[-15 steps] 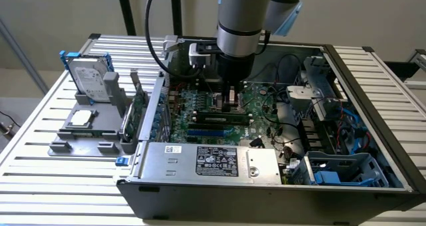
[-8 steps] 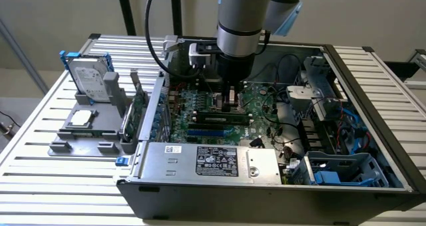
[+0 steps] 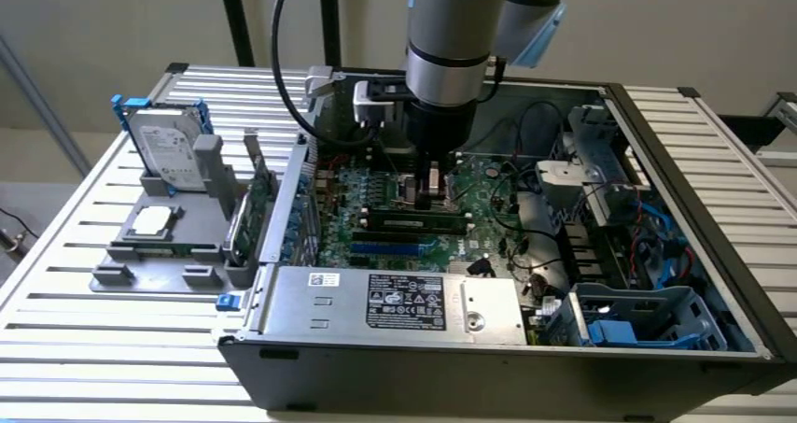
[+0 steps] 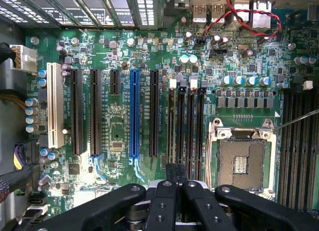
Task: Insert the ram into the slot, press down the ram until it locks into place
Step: 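Press down the ram until it locks into place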
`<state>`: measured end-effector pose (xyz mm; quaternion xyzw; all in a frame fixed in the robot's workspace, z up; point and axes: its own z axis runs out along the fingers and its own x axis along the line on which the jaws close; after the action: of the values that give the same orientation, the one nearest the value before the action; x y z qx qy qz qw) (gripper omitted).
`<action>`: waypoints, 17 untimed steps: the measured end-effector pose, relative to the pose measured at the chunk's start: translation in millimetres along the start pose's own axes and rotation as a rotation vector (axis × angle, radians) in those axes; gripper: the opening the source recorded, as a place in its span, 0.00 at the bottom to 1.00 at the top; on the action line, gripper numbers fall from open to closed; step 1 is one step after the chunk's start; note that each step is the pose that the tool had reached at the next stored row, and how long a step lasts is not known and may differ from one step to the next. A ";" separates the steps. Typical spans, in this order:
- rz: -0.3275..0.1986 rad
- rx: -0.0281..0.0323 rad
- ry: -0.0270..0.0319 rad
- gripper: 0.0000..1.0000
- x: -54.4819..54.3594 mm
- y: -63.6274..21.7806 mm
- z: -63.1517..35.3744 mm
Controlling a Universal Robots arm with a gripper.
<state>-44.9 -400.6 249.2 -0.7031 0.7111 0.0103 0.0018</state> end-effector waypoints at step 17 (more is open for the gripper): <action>0.000 -0.0034 0.0000 0.11 0.1 -1.8 16.2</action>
<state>-43.3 -400.4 233.0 -0.7030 0.7111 0.0115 0.0006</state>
